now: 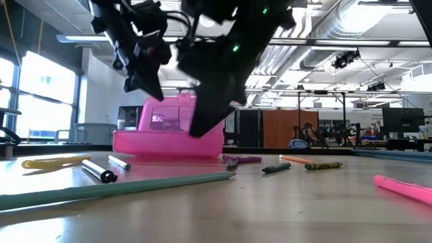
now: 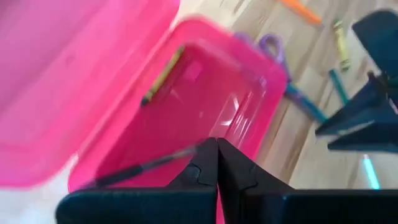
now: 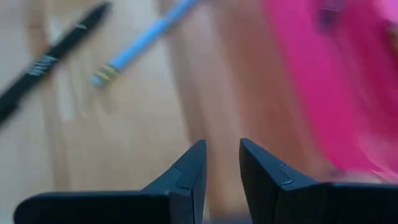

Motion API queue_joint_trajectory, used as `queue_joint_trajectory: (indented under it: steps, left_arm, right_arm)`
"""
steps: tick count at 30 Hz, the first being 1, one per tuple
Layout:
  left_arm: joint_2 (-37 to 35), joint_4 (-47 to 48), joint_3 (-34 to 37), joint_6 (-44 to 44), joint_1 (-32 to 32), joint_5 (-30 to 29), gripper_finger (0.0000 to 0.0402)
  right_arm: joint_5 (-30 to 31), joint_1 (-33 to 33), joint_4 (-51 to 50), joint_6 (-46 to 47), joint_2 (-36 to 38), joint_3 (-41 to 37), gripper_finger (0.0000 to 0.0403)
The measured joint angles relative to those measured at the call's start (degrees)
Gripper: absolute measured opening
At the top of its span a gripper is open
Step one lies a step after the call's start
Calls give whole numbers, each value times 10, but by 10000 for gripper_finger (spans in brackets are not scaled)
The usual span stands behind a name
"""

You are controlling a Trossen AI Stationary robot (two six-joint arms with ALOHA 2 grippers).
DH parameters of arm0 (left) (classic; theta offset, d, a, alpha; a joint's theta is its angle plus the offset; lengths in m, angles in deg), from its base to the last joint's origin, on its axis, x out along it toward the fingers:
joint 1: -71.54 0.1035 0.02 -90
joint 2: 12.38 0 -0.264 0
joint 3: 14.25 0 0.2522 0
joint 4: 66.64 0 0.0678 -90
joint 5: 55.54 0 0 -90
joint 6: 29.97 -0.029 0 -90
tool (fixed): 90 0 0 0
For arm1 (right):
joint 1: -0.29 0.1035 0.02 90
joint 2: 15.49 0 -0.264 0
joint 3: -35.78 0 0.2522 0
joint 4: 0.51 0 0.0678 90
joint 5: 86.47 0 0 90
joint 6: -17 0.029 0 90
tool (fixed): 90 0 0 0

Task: Pick & place school supplies into a supply box
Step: Put the top yellow pencil into the pink supply box

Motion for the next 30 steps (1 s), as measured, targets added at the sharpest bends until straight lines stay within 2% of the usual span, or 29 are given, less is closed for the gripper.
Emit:
queue_joint_trajectory:
  steps: [5, 9, 12, 17, 23, 30]
  left_arm:
    - [-1, -7, -28, -29, 0, 10, 30]
    - [3, -21, -28, -31, 0, -13, 52]
    - [11, -21, -27, -32, 0, -18, 72]
    - [18, -26, -27, -59, 0, -22, 98]
    - [29, -34, -28, -59, 0, -20, 106]
    - [31, -34, -27, -59, 0, -21, 99]
  right_arm:
    - [102, 13, -155, 107, 54, 0, 74]
    - [209, 33, -275, 258, 69, 0, 74]
    - [257, 46, -325, 368, 64, -4, 74]
    - [281, 56, -262, 441, 62, -75, 74]
    - [322, 34, -210, 518, 62, -159, 74]
    - [296, -34, -209, 519, 62, -192, 74]
